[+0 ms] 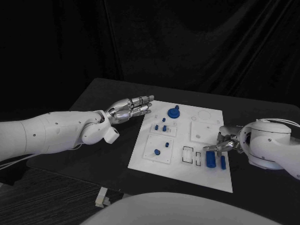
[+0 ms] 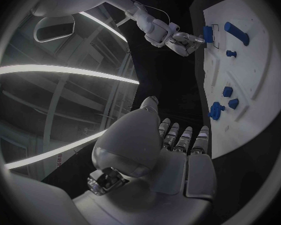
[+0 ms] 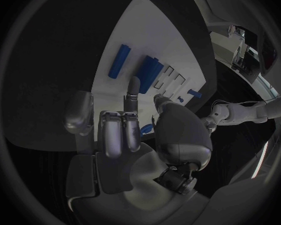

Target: Assemble the parts on the task board

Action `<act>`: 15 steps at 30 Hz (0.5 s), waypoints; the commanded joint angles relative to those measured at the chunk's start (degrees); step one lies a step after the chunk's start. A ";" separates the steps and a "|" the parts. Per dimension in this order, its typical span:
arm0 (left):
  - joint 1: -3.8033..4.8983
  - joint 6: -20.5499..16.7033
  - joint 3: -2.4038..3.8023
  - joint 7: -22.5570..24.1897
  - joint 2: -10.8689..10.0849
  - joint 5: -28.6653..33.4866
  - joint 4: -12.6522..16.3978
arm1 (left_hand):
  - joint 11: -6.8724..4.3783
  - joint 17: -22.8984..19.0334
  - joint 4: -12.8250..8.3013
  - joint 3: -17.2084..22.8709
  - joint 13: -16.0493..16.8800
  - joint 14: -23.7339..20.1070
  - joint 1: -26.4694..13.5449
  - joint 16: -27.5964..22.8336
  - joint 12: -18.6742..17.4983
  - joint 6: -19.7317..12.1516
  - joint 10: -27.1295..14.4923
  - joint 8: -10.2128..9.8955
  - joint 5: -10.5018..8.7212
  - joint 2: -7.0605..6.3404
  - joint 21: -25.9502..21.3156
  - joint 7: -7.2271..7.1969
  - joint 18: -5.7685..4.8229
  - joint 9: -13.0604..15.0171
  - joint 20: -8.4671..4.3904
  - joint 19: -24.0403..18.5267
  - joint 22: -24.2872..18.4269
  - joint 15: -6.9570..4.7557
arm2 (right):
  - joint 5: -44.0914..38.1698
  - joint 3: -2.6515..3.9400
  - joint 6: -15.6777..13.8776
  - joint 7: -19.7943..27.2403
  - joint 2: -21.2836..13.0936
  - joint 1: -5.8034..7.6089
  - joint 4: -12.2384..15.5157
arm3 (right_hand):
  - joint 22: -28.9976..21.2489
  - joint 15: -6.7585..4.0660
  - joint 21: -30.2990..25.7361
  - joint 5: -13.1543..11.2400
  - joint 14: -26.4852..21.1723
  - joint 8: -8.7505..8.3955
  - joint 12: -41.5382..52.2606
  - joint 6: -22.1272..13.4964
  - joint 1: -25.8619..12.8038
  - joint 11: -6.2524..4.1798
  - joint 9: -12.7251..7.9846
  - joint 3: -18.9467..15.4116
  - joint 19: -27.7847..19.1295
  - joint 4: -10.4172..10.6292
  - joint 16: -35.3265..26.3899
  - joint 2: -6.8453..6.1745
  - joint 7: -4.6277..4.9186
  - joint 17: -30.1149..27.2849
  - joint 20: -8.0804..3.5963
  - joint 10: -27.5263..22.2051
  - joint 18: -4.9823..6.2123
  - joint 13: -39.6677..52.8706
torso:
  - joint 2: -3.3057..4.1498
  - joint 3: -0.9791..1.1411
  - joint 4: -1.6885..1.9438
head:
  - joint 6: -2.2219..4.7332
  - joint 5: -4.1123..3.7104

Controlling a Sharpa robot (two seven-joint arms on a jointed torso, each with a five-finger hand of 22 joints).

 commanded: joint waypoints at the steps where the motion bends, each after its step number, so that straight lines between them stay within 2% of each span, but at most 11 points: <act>1: -0.08 0.90 0.06 0.38 0.22 0.41 0.02 | 0.46 0.35 -0.31 2.01 -0.28 0.38 0.63 0.70 0.73 0.42 0.06 -0.34 0.93 -0.41 -0.48 -0.41 0.21 -0.16 0.33 0.74 0.64 0.43 | -0.53 0.03 0.84 -1.06 0.19 -0.40 -0.17 | 8.95 0.08 -0.23 0.54 6.01 -0.64 0.95 -0.79 0.81 0.32 1.03 -0.08 -0.27 -0.24 1.42 -0.85 -0.12 15.92 0.18 5.97 -0.50 15.84 | 0.00 -0.01 -0.01 | 0.01 -0.05; 9: -0.10 1.07 0.06 0.23 0.32 0.41 -0.02 | 0.46 0.35 -0.31 2.01 -0.28 0.38 0.63 0.70 0.73 0.42 0.06 -0.34 0.93 -0.41 -0.48 -0.41 0.21 -0.16 0.33 0.74 0.64 0.43 | -0.53 0.03 1.67 -1.11 0.75 -1.08 -0.75 | 8.85 0.20 -0.61 0.98 6.01 -1.17 0.95 -1.37 1.22 0.48 1.19 -0.33 -0.43 -0.17 1.42 -1.37 0.09 15.92 0.29 5.97 -0.43 15.84 | -0.02 0.00 -0.03 | 0.01 0.03; 15: -0.12 1.26 0.06 0.07 0.32 0.41 0.01 | 0.59 0.36 -0.32 2.05 -0.28 0.40 0.65 0.76 0.74 0.41 0.06 -0.35 0.94 -0.41 -0.47 -0.45 0.20 -0.16 0.33 0.74 0.64 0.50 | -0.53 0.03 2.91 -1.23 1.40 -1.61 -1.60 | 8.79 0.51 -0.80 1.39 6.01 -2.46 0.95 -3.26 1.97 0.92 1.36 -0.56 -0.42 -0.18 1.42 -1.64 0.69 15.92 0.55 5.97 -0.41 15.84 | 0.01 -0.01 -0.03 | 0.01 0.14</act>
